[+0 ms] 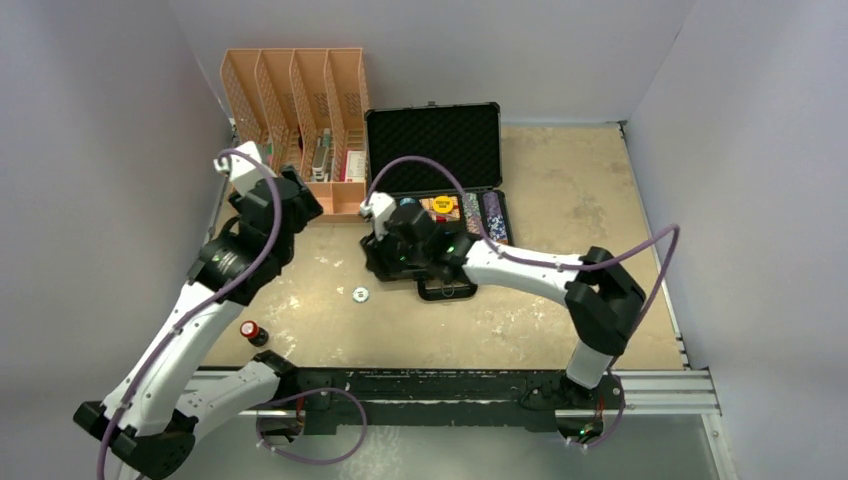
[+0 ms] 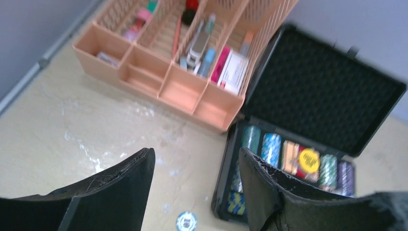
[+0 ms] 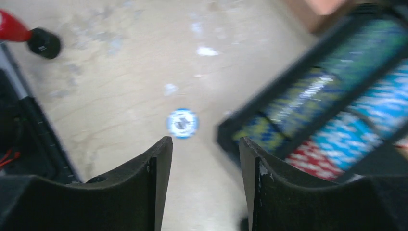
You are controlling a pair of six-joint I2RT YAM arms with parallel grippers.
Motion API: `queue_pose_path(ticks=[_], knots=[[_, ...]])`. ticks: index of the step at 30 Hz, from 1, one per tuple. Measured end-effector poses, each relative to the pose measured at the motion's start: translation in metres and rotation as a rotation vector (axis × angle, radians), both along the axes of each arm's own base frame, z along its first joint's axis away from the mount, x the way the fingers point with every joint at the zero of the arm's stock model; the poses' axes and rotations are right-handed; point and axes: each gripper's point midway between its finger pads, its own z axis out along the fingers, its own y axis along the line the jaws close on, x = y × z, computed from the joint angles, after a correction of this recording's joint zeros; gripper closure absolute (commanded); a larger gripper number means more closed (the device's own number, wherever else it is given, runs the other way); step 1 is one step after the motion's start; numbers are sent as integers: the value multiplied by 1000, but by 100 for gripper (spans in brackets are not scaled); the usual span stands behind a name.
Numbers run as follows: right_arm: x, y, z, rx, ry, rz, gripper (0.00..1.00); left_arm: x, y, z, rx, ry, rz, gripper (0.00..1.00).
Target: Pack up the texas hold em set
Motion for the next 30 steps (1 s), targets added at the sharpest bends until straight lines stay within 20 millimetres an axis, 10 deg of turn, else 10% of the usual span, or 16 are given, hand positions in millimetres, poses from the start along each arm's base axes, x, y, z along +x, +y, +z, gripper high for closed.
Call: queue_pose_path(ticks=[9, 18, 30], knots=[[-61, 68, -52, -114, 77, 52, 35, -19, 35, 84, -14, -200, 108, 35], [-55, 84, -104, -254, 89, -9, 33, -30, 41, 77, 8, -167, 106, 35], [-49, 82, -115, -304, 89, -60, 30, -35, 44, 61, 27, -132, 105, 35]])
